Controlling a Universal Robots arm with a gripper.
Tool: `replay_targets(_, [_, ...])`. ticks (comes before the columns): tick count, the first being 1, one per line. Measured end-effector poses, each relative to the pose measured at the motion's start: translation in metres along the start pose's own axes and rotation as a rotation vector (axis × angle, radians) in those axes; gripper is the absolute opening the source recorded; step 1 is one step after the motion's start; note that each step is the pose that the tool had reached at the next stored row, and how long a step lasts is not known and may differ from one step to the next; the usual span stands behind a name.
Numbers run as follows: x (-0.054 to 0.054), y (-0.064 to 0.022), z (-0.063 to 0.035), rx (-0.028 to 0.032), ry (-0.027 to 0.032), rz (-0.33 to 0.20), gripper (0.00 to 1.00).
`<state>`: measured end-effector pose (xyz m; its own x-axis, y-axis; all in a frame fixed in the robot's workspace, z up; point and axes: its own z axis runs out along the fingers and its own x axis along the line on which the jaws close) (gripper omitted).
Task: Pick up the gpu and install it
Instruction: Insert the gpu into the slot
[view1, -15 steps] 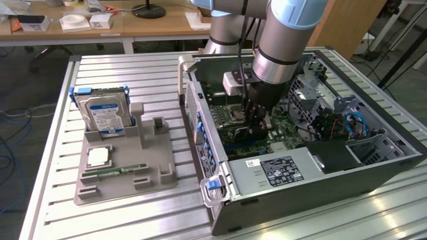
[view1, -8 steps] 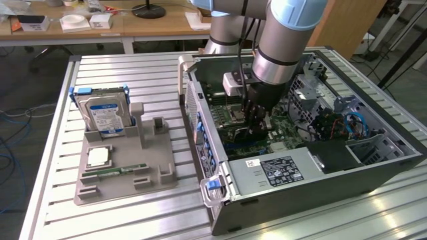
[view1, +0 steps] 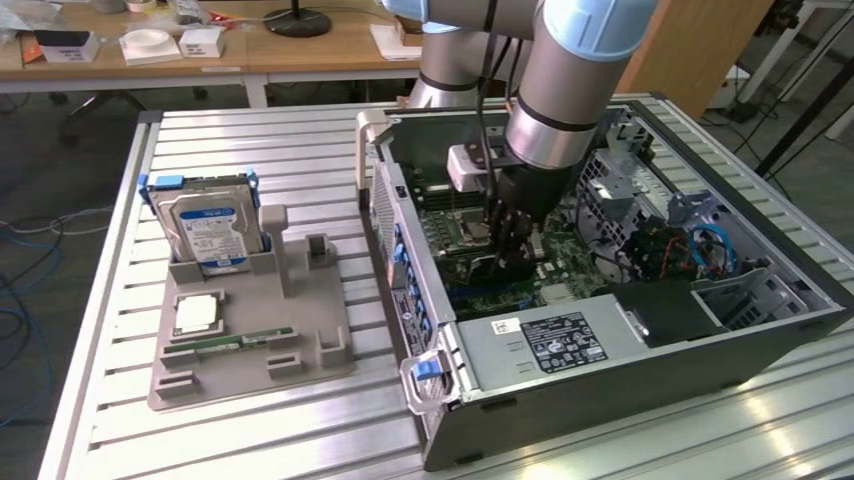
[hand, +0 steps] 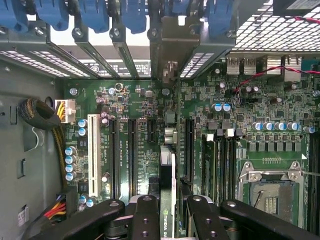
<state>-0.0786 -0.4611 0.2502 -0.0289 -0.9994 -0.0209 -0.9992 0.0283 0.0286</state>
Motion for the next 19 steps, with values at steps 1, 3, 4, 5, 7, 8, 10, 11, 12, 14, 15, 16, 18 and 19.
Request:
replay_targets(1, [0.0000,-0.0001,0.0000,0.0000,0.0000,0.000,0.26])
replay_targets(3, [0.0000,-0.0001,0.0001,0.0000,-0.0001,0.000,0.26])
replay_targets(4, [0.0000,-0.0002,0.0003,0.0001,0.0000,0.000,0.26])
replay_targets(5, [0.0000,-0.0002,0.0006,0.0006,0.0000,0.000,0.26])
replay_targets(7, [0.0001,0.0001,0.0014,0.0017,-0.0002,0.001,0.26])
replay_targets(8, [0.0002,0.0004,0.0017,0.0023,-0.0002,0.002,0.26])
replay_targets(10, [0.0002,0.0007,0.0023,0.0033,-0.0001,0.003,0.26])
replay_targets(11, [0.0002,0.0009,0.0025,0.0037,-0.0001,0.003,0.26])
replay_targets(12, [0.0002,0.0011,0.0027,0.0039,0.0000,0.003,0.26])
replay_targets(14, [0.0002,0.0012,0.0030,0.0042,-0.0001,0.003,0.26])
replay_targets(15, [0.0002,0.0013,0.0031,0.0043,-0.0001,0.003,0.26])
replay_targets(16, [0.0002,0.0013,0.0031,0.0043,-0.0002,0.003,0.26])
replay_targets(18, [0.0002,0.0014,0.0032,0.0045,-0.0001,0.003,0.26])
replay_targets(19, [0.0002,0.0015,0.0033,0.0047,-0.0001,0.003,0.26])
